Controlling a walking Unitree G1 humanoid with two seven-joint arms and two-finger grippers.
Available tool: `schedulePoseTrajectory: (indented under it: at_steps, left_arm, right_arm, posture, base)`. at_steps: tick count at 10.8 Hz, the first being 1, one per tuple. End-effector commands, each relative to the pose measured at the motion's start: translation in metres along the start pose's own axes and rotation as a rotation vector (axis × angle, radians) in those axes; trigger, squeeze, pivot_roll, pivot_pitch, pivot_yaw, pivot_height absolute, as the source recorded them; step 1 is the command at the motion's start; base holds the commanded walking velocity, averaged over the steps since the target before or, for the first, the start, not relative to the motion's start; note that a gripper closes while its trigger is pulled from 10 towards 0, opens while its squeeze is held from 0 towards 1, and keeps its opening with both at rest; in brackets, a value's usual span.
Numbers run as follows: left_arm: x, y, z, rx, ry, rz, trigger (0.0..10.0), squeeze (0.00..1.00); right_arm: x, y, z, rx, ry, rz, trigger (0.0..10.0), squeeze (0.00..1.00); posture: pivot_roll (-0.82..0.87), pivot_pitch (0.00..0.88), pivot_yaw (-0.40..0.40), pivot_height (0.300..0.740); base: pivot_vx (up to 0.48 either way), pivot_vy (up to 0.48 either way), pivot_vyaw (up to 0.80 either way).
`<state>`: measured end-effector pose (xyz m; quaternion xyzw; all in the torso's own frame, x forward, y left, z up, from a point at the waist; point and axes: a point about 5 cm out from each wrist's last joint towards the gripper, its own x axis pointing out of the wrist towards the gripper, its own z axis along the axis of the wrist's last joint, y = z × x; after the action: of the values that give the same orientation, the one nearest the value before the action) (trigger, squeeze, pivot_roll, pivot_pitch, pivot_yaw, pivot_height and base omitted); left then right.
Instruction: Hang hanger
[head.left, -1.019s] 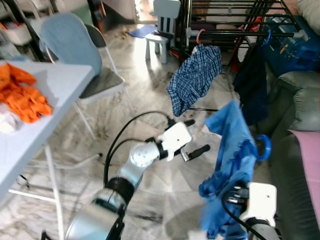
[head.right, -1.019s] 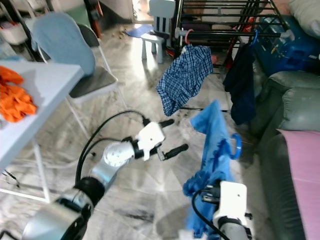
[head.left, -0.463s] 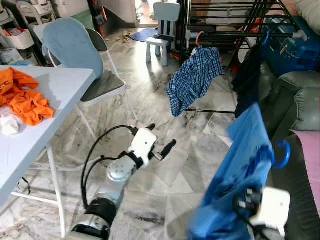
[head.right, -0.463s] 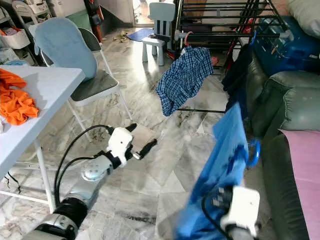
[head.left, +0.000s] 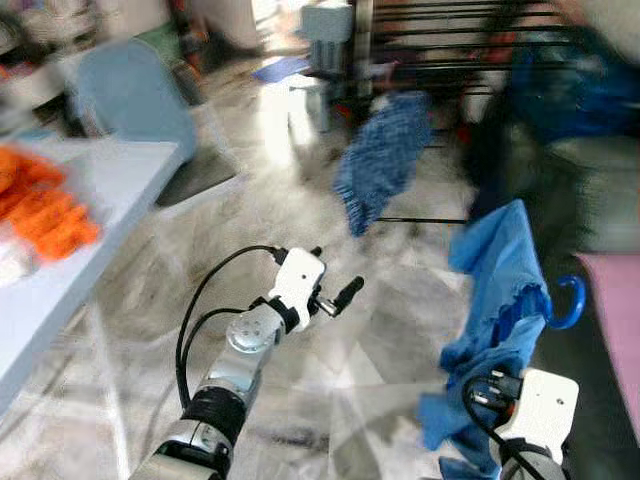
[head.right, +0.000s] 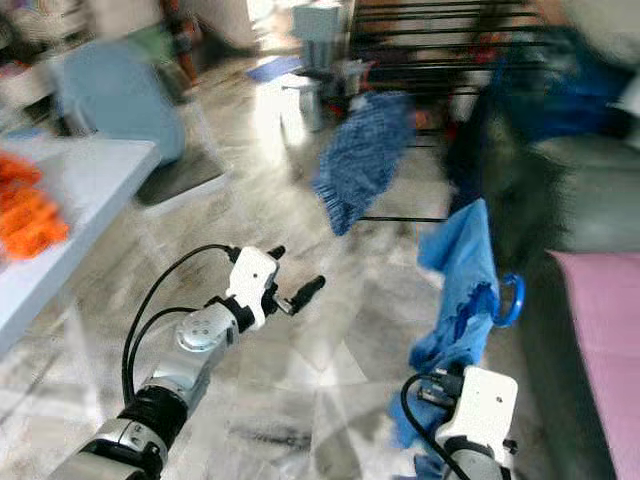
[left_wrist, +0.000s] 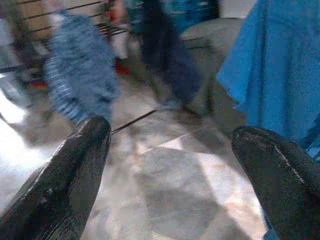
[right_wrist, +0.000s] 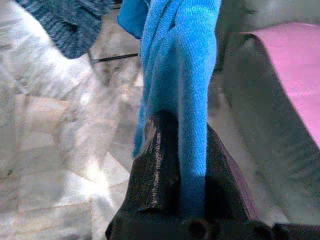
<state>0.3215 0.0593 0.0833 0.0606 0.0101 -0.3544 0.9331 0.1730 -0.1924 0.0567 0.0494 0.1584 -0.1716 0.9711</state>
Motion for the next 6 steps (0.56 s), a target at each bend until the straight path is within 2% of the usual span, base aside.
schedulePoseTrajectory:
  at_steps: [1,5,6]
  left_arm:
    - [0.002,-0.001,0.003,0.005,-0.003,-0.019,10.0,0.00]
    - [0.005,-0.010,0.005,-0.016,-0.013,-0.059,10.0,0.00]
    - [0.006,-0.011,0.006,-0.014,-0.020,-0.062,10.0,0.00]
  right_arm:
    - [0.001,0.001,0.003,0.003,-0.013,-0.004,10.0,0.00]
    - [0.009,0.003,0.009,-0.002,-0.033,0.003,10.0,0.00]
    - [0.009,0.003,0.010,-0.003,-0.039,0.004,10.0,0.00]
  posture:
    - [-0.13,0.000,0.080,0.740]
    - [-0.13,0.006,0.085,0.740]
    - [-0.13,0.000,0.084,0.740]
  base:
    - [0.000,0.266,-0.76]
    - [0.000,0.451,-0.68]
    - [0.000,0.469,0.00]
